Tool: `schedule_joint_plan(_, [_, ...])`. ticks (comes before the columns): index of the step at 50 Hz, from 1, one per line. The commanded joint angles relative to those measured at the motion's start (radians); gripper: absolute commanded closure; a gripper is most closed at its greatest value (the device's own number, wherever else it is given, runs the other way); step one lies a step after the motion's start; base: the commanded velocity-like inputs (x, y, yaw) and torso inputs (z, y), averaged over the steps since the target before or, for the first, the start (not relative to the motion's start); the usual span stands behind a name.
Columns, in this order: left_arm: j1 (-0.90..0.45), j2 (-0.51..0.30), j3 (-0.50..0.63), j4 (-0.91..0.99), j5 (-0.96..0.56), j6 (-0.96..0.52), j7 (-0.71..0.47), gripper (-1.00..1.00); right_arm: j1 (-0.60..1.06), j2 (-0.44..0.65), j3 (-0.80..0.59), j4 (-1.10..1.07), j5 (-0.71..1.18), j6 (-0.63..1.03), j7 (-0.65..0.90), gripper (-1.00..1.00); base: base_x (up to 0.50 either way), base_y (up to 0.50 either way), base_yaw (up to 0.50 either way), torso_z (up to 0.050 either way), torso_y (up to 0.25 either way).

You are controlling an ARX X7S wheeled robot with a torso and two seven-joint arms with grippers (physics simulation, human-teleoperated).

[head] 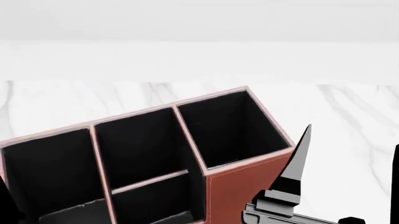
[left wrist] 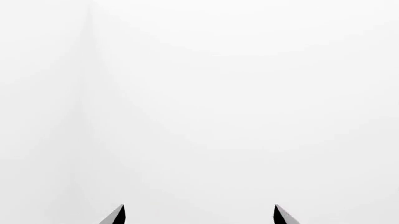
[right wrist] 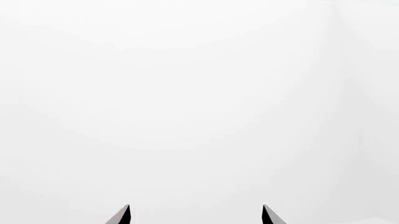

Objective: Pick up the book and place it in the front compartment of the caddy.

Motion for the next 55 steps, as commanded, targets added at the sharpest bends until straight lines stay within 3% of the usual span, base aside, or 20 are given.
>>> schedule_joint_plan(1, [-0.001, 0.006, -0.020, 0.006, -0.038, 0.007, 0.015, -1.00, 0.003, -0.004, 0.010, -0.002, -0.005, -0.012, -0.020, -1.00, 0.00, 0.00, 0.00, 0.048, 0.000])
schedule_joint_plan(22, [-0.020, -0.054, 0.004, 0.019, -0.082, 0.018, -0.051, -1.00, 0.002, 0.027, -0.004, 0.000, 0.012, -0.024, 0.014, -1.00, 0.00, 0.00, 0.00, 0.049, 0.000])
schedule_joint_plan(23, [-0.023, -0.071, 0.008, 0.022, -0.095, 0.043, -0.067, -1.00, 0.000, 0.028, -0.003, 0.002, 0.013, -0.027, 0.016, -1.00, 0.00, 0.00, 0.00, 0.048, 0.000])
schedule_joint_plan(25, [-0.127, -0.226, 0.133, 0.023, -0.194, 0.125, -0.235, -1.00, -0.002, 0.031, -0.004, -0.004, 0.015, -0.024, 0.020, -1.00, 0.00, 0.00, 0.00, 0.048, 0.000])
schedule_joint_plan(26, [-0.163, -0.265, 0.187, 0.023, -0.224, 0.167, -0.271, -1.00, -0.001, 0.034, -0.004, -0.006, 0.017, -0.022, 0.022, -1.00, 0.00, 0.00, 0.00, 0.048, 0.000])
schedule_joint_plan(29, [-0.209, -0.301, 0.269, 0.021, -0.235, 0.217, -0.291, -1.00, -0.001, 0.039, 0.001, -0.005, 0.022, -0.026, 0.027, -1.00, 0.00, 0.00, 0.00, 0.009, 0.000])
schedule_joint_plan(33, [-0.189, -0.291, 0.289, -0.002, -0.207, 0.315, -0.215, -1.00, 0.004, 0.043, -0.011, -0.001, 0.021, -0.026, 0.031, -1.00, 0.00, 0.00, 0.00, 0.000, 0.000])
schedule_joint_plan(40, [-0.289, -0.302, 0.329, -0.048, -0.377, 0.322, -0.048, -1.00, 0.006, 0.049, -0.023, 0.012, 0.024, -0.035, 0.032, -1.00, 0.00, 0.00, 0.00, 0.000, 0.000])
schedule_joint_plan(55, [-0.441, -0.349, 0.408, -0.100, -0.646, 0.227, 0.199, -1.00, 0.008, 0.065, -0.031, 0.015, 0.031, -0.043, 0.041, -1.00, 0.00, 0.00, 0.00, 0.000, 0.000])
